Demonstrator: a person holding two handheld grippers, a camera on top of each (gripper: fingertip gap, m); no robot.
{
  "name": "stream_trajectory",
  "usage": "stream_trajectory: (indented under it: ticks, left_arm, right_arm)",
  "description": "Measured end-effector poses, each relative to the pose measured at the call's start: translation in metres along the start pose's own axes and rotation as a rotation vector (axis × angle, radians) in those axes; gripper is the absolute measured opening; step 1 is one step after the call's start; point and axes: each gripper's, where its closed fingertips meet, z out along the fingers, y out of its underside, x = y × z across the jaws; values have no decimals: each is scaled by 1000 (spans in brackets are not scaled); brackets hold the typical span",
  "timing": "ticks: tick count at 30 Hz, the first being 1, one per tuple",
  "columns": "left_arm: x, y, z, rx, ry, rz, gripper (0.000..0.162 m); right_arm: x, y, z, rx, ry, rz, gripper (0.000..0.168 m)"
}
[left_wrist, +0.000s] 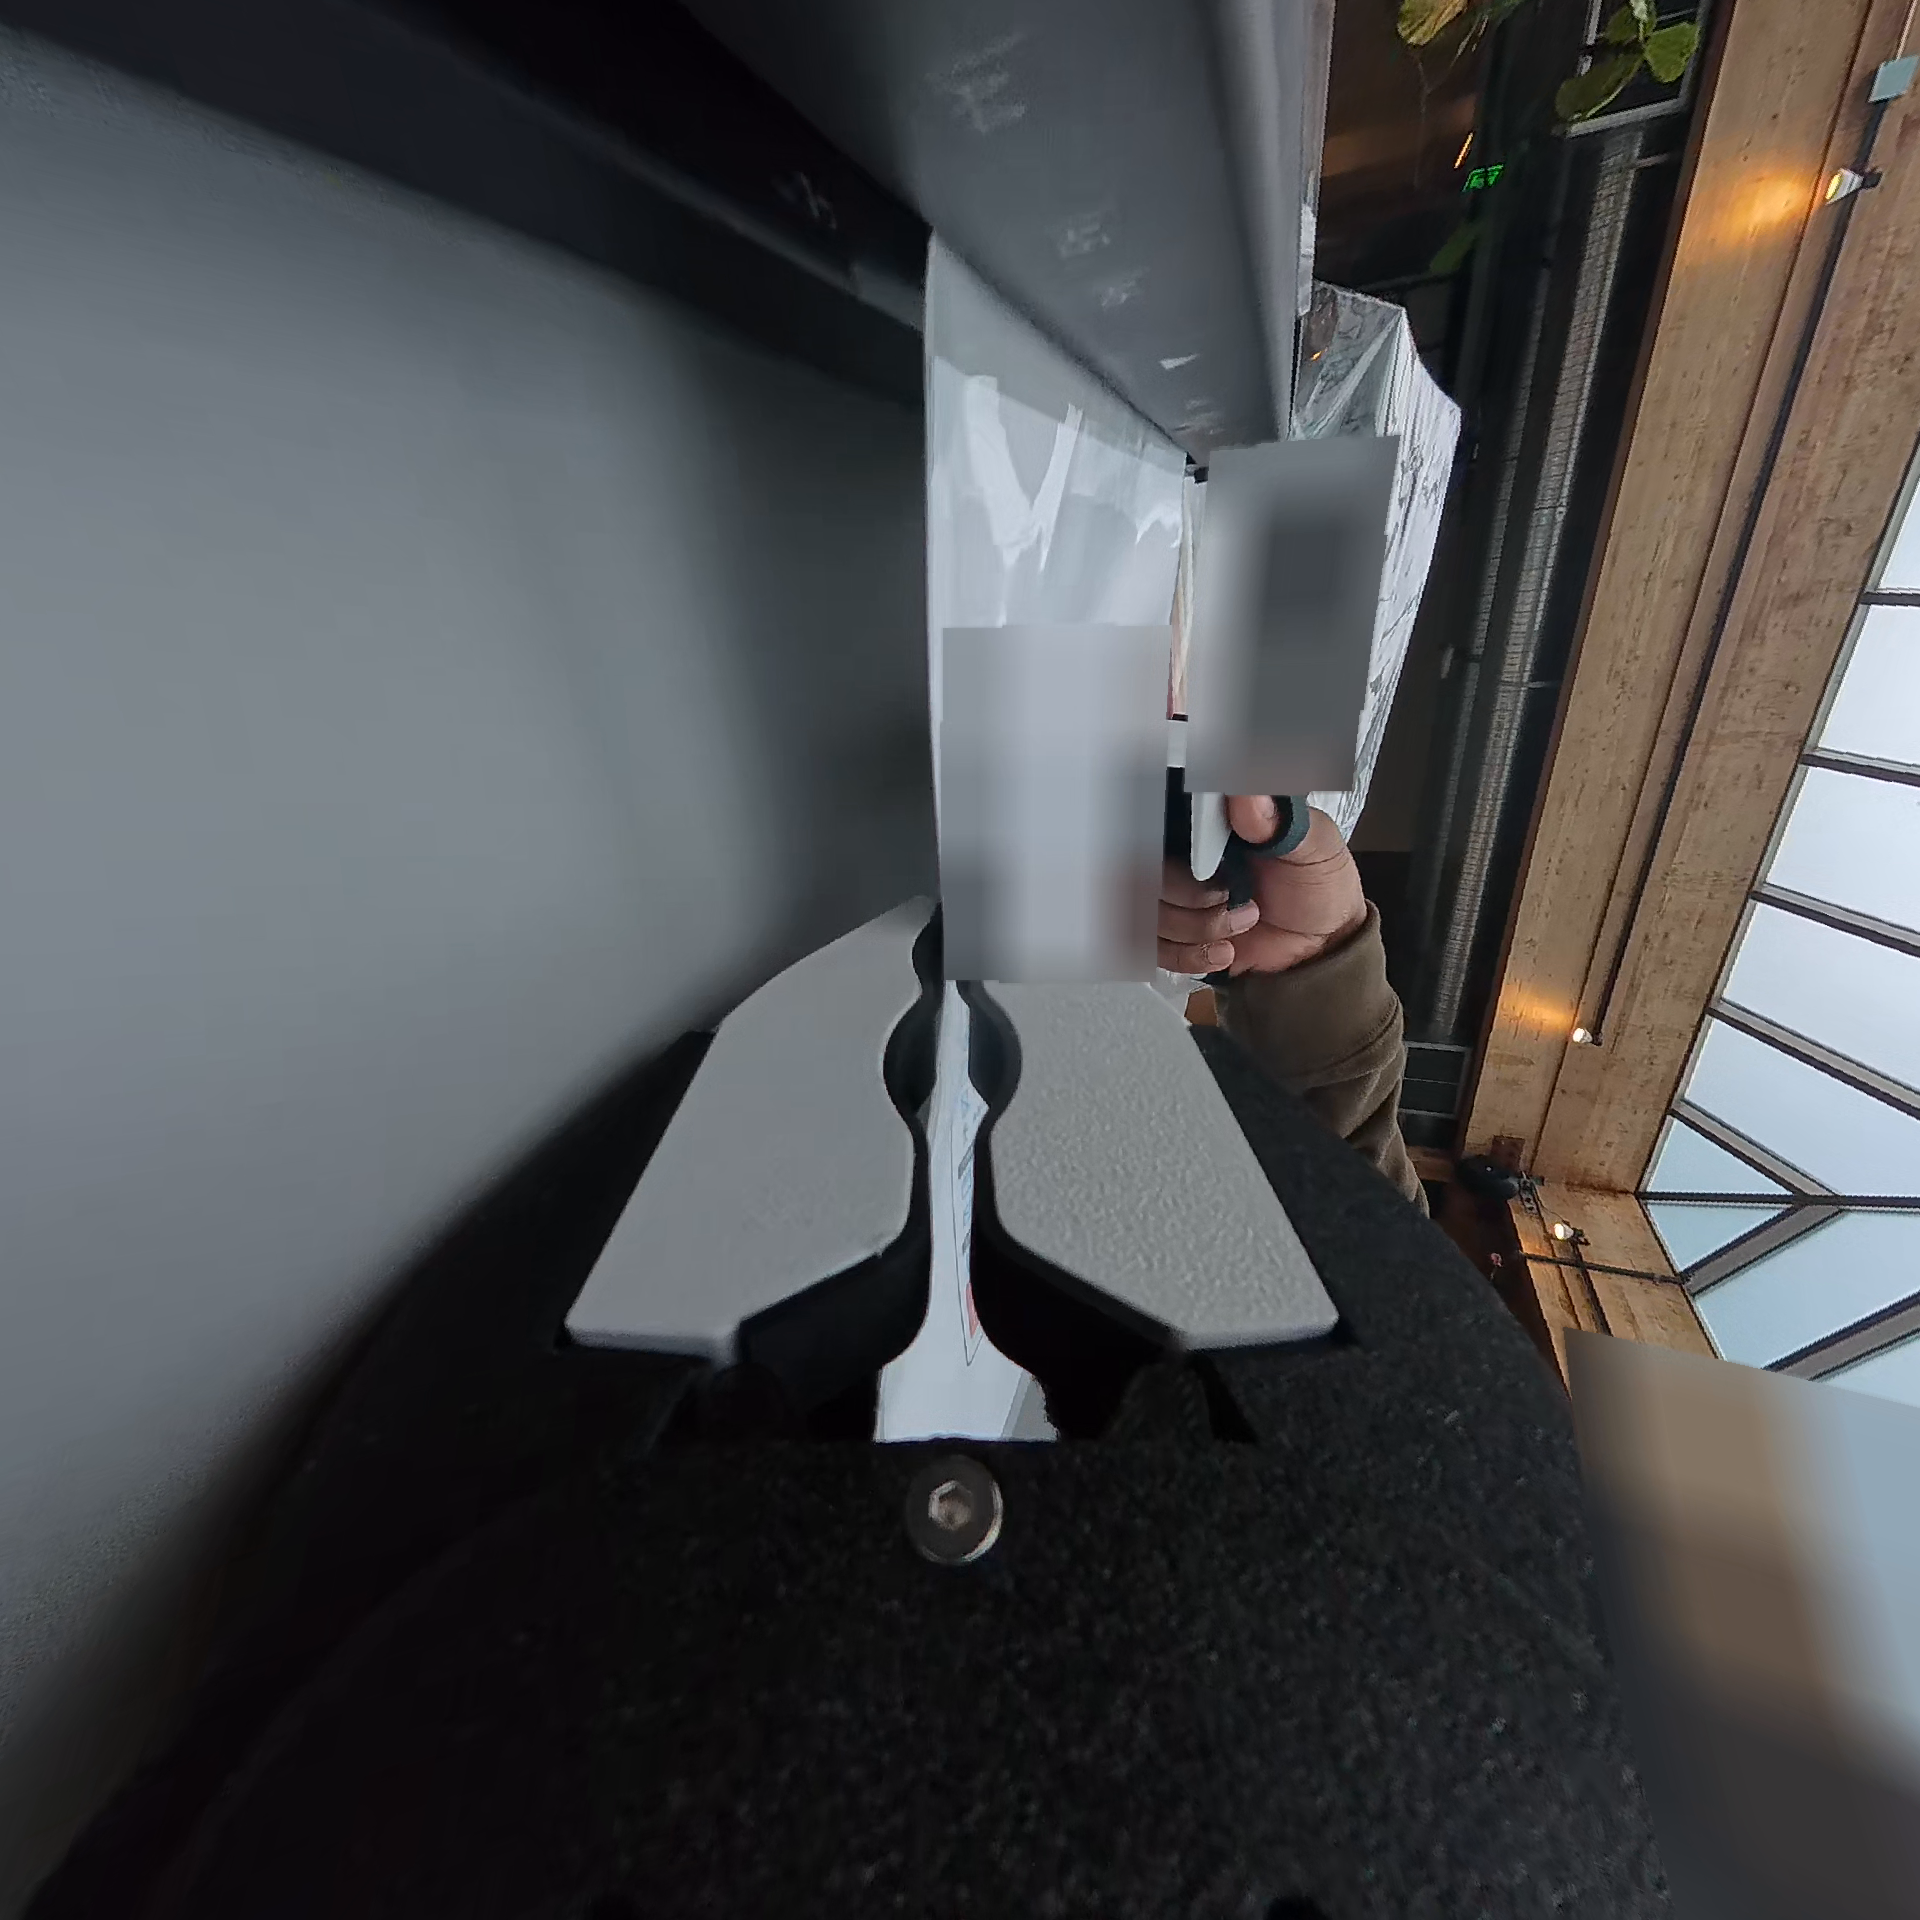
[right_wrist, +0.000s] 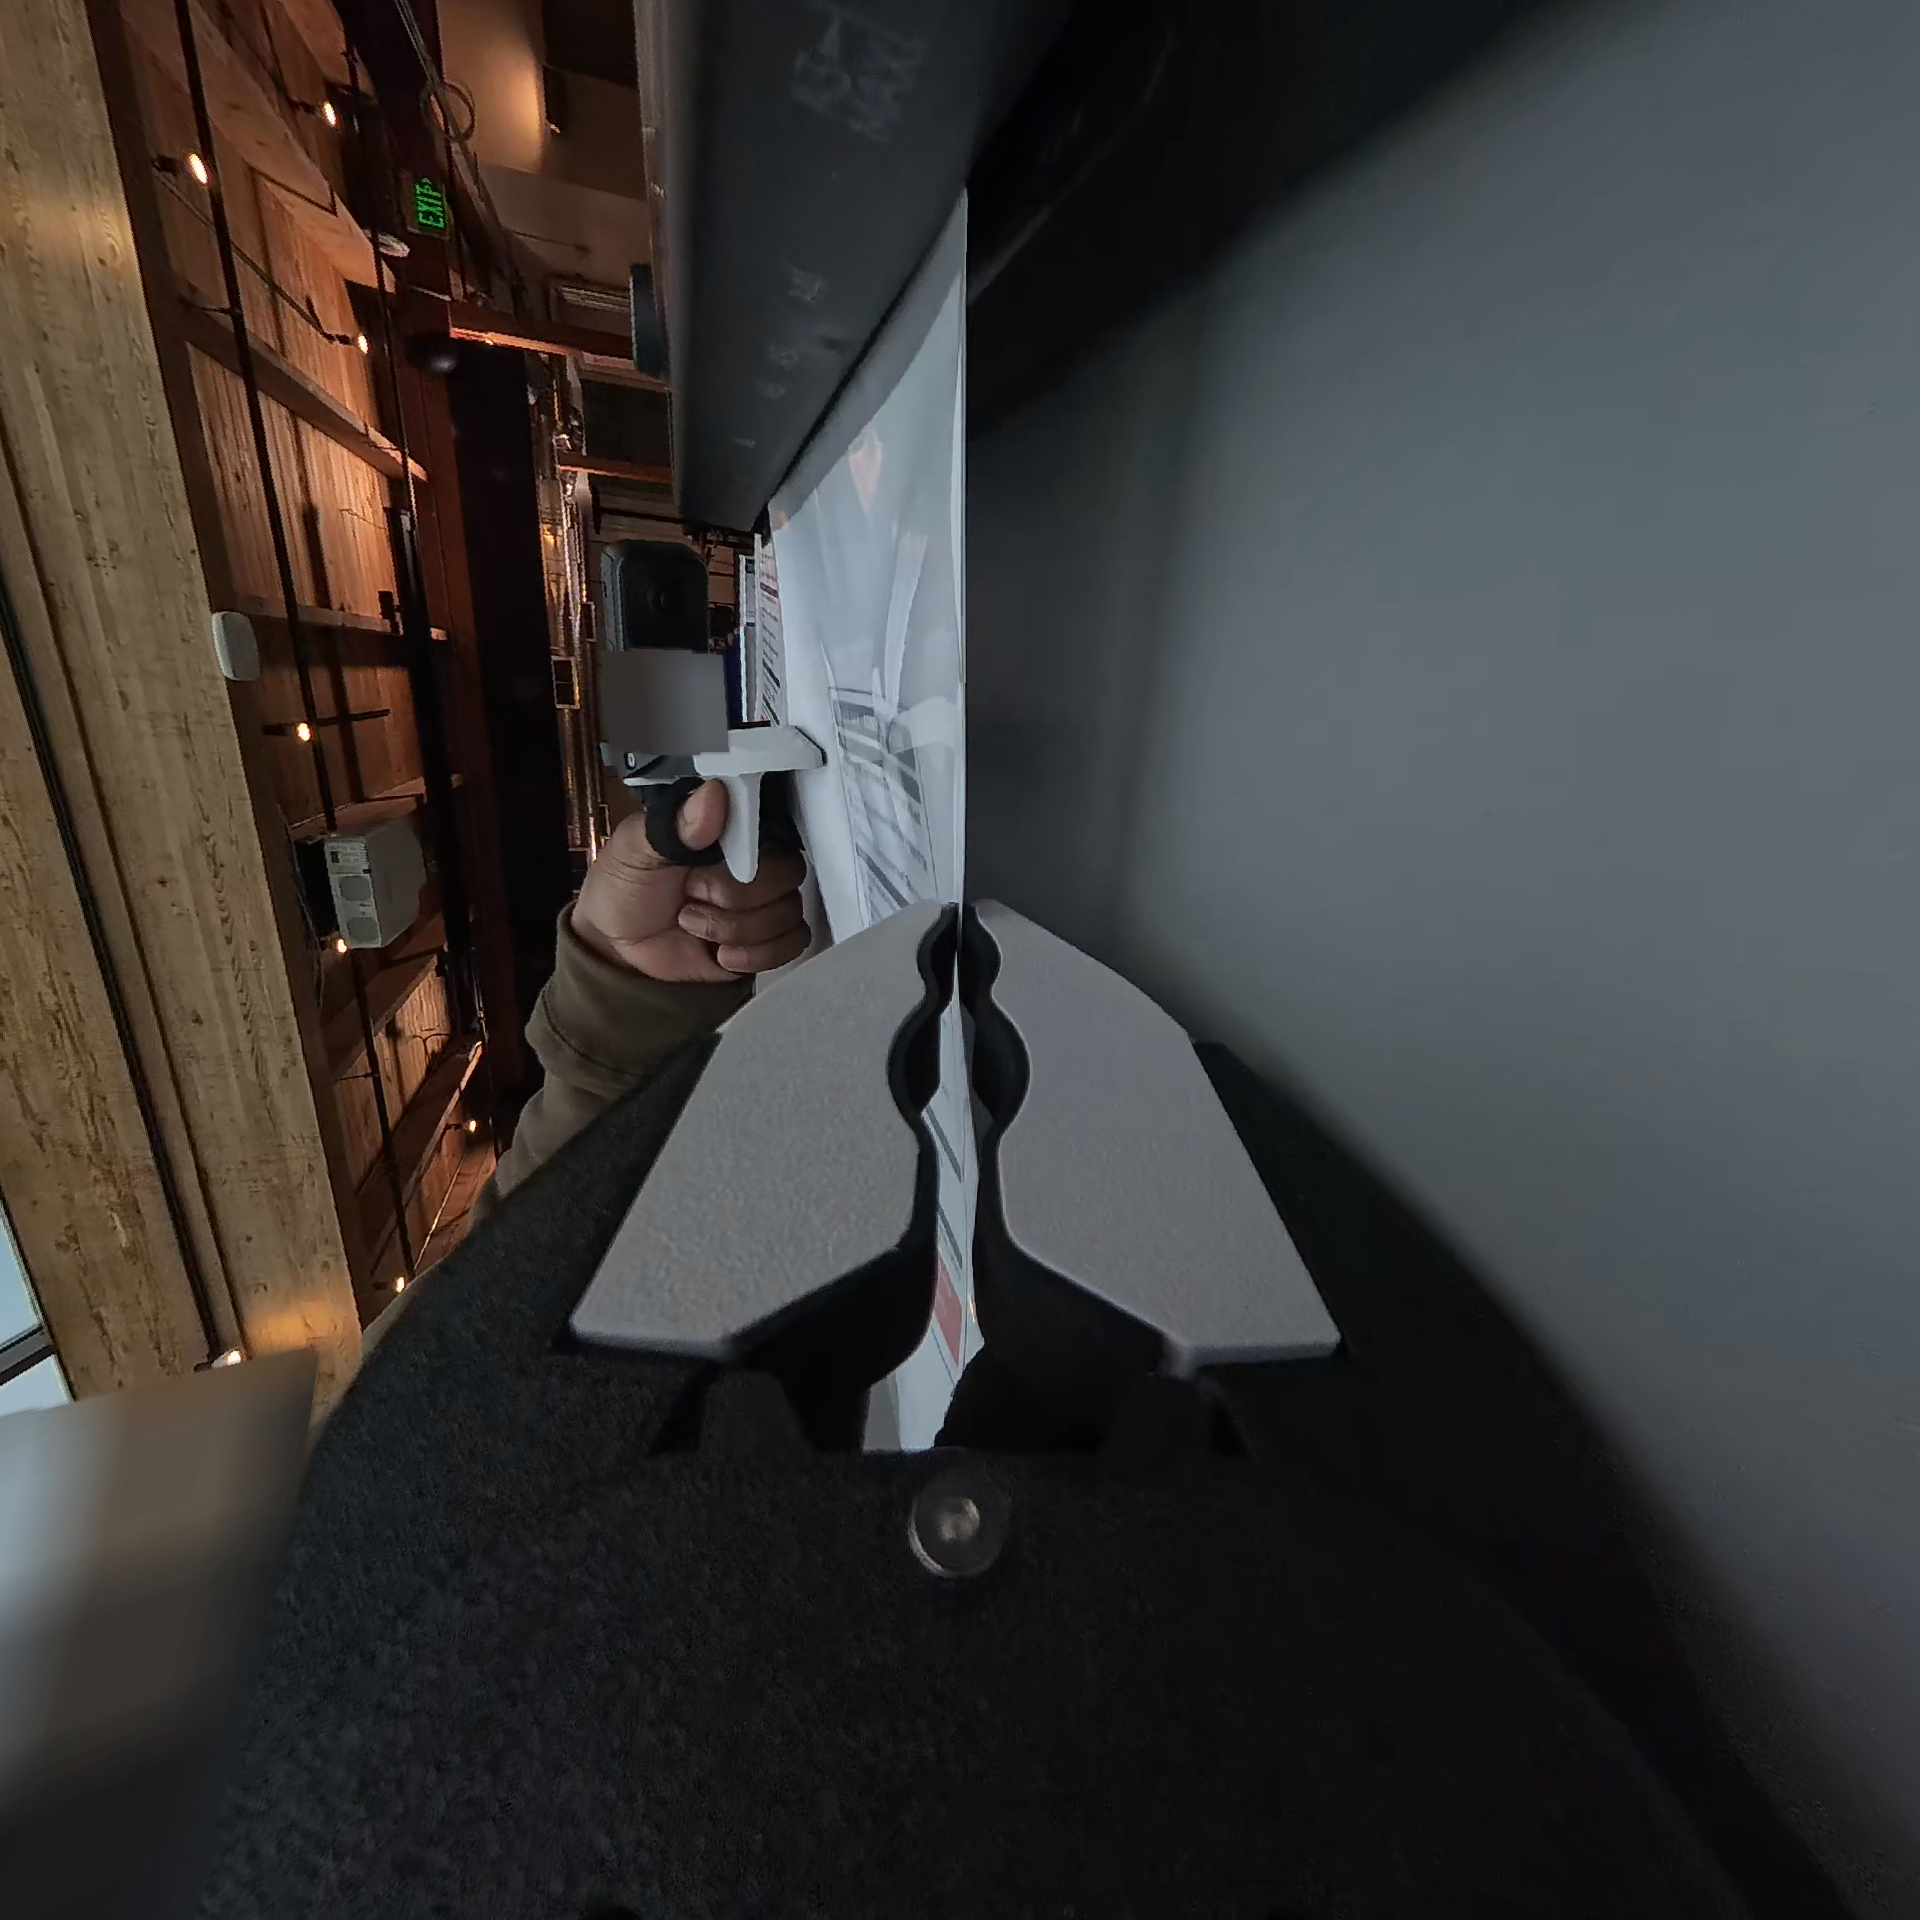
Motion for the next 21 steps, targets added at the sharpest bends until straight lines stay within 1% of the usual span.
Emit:
stream_trajectory:
  ticks: [21]
  left_arm:
    - [-3,-20,1,47,-30,4,0]
  right_arm:
    - [-1,-14,6,20,4,6,0]
